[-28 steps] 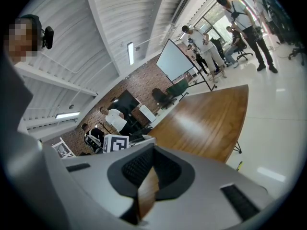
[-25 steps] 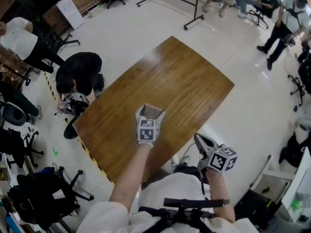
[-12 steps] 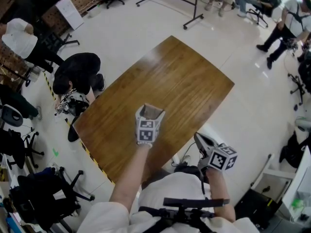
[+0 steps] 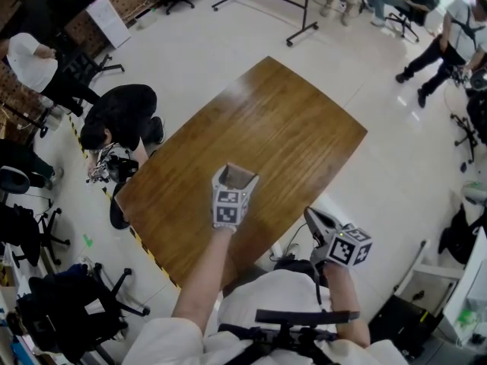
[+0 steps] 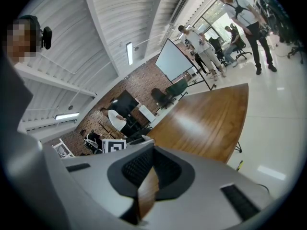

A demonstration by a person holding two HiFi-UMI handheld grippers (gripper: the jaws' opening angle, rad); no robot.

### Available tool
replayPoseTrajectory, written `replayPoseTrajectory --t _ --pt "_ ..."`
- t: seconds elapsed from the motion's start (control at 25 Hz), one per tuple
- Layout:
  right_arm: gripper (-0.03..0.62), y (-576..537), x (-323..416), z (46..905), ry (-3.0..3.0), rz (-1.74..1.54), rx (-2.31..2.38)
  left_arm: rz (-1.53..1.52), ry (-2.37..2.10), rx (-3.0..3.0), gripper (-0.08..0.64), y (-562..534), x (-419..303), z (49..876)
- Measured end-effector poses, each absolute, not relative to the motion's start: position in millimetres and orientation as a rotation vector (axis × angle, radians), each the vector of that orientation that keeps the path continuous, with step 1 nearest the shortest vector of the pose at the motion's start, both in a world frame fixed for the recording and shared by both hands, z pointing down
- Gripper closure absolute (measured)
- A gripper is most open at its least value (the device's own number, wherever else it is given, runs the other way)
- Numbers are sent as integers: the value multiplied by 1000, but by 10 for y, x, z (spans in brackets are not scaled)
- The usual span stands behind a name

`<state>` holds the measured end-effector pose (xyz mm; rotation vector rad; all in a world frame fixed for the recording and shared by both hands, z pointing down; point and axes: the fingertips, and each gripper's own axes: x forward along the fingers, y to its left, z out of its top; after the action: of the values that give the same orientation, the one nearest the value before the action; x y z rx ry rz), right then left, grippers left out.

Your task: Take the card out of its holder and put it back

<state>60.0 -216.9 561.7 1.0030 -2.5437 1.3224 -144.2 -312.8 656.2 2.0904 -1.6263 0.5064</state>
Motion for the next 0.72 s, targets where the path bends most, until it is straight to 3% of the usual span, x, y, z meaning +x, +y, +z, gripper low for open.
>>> replayPoseTrajectory --t 0.72 --pt "588 -2153 529 5572 -2551 1318 983 442 -1659 2072 144 -3112 -1504 6275"
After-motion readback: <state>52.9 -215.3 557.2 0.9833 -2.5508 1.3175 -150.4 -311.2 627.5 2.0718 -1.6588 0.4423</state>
